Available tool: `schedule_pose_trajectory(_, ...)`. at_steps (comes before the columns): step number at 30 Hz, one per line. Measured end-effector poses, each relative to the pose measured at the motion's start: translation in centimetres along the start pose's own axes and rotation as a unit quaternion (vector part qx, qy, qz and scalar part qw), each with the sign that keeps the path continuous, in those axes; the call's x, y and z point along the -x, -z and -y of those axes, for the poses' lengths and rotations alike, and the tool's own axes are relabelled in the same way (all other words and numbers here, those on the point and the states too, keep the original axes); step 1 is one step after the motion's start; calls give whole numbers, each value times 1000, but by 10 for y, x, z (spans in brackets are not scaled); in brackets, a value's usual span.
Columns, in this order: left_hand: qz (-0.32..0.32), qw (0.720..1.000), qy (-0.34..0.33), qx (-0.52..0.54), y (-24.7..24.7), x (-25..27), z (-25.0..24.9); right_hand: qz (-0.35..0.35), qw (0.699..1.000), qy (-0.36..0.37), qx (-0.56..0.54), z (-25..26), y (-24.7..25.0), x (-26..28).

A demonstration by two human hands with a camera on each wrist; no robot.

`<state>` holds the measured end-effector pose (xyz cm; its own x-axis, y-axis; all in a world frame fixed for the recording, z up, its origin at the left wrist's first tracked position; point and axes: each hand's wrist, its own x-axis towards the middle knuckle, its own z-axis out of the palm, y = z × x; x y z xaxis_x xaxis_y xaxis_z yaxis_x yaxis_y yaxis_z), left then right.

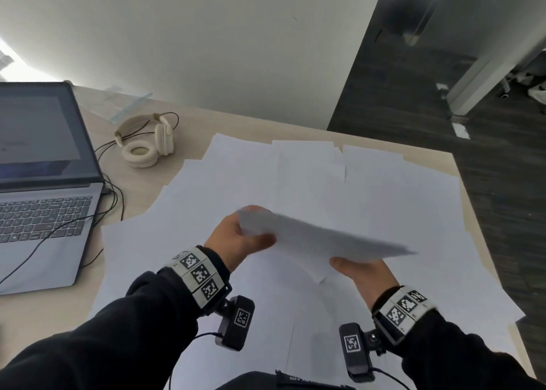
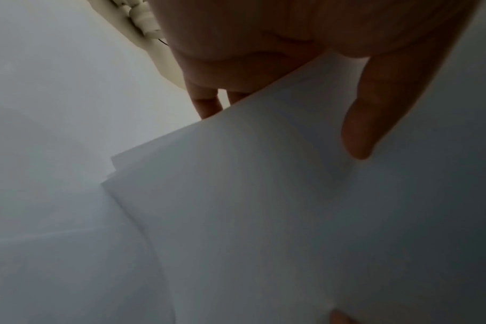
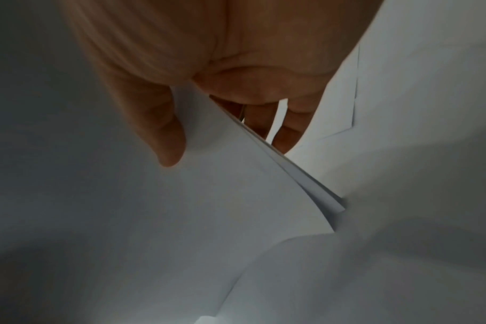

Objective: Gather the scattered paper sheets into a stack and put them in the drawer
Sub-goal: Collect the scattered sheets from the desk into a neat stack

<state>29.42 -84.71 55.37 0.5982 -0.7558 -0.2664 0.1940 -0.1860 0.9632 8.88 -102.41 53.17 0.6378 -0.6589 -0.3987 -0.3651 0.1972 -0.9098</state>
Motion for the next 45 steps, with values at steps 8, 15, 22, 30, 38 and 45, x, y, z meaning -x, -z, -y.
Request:
schedule_pose_trajectory(8, 32, 997, -8, -71, -4, 3, 9, -37, 999, 16, 13, 0, -6, 6)
schedule_pose_trajectory(15, 36, 992, 67, -100, 1, -2, 30, -73, 994, -17, 74, -11, -10, 8)
schedule_pose_trajectory(22, 64, 970, 94, -217, 7, -2, 38, -69, 986, -41, 145, -15, -16, 11)
schedule_pose_trajectory(30, 18, 982, 147, -116, 25, 6, 54, 17, 993, -29, 114, -1, -38, -1)
schedule_pose_trajectory(38, -178, 954, 221, -95, 82, 8, 87, 13, 915, -68, 398, -41, -28, -36)
schedule_pose_trajectory(45, -219, 934, 263, -104, 119, 11, 108, -35, 834, -130, 535, -60, 9, -45)
